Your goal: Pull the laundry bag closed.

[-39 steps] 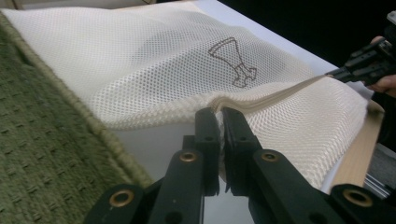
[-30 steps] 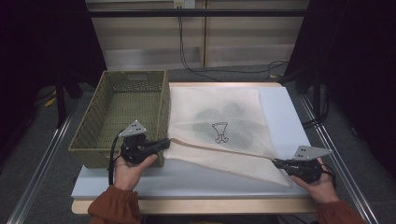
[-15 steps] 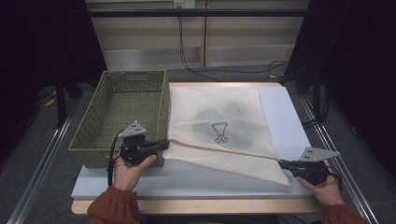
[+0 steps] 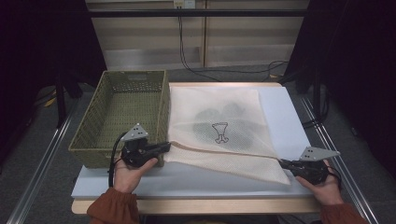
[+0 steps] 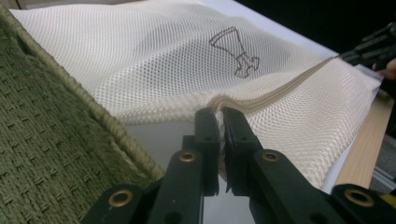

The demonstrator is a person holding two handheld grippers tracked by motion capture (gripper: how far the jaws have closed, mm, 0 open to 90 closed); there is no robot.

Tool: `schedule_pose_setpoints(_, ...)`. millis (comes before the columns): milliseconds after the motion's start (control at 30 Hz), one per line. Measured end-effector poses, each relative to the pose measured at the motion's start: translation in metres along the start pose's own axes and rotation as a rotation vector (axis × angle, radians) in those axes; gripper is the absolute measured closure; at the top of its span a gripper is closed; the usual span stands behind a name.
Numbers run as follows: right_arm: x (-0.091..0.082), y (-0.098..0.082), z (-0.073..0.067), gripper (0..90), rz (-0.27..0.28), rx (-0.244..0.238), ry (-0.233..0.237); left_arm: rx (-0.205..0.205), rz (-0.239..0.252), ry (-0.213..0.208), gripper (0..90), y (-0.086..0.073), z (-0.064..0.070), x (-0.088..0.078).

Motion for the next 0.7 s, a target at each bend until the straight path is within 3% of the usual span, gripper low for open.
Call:
schedule_pose_setpoints(133, 0.002, -0.001, 0.001, 88.1, 0.002, 0.013, 0.014, 0.016, -0.028, 0.000, 84.7, -0.007, 0.001, 0.004)
schedule_pose_setpoints(267, 0.004, -0.001, 0.000, 87.8, -0.003, 0.007, 0.013, -0.007, -0.057, 0.014, 84.3, -0.016, 0.000, 0.008)
schedule_pose_setpoints(567, 0.007, -0.001, -0.002, 86.7, -0.005, 0.012, 0.015, 0.057, -0.113, 0.030, 83.3, -0.030, 0.005, 0.019)
schedule_pose_setpoints(700, 0.009, -0.001, -0.004, 86.1, -0.013, 0.011, 0.017, 0.058, -0.127, 0.022, 82.7, -0.036, 0.006, 0.025)
Point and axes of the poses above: each handheld gripper's, and its own axes: x roughly forward along the jaws, y roughly out of its top, z roughly to its right, the point moved 3 cm from there along x, roughly forward along the jaws, and after that the axes turned 13 degrees about -y, right-handed, at the moved point
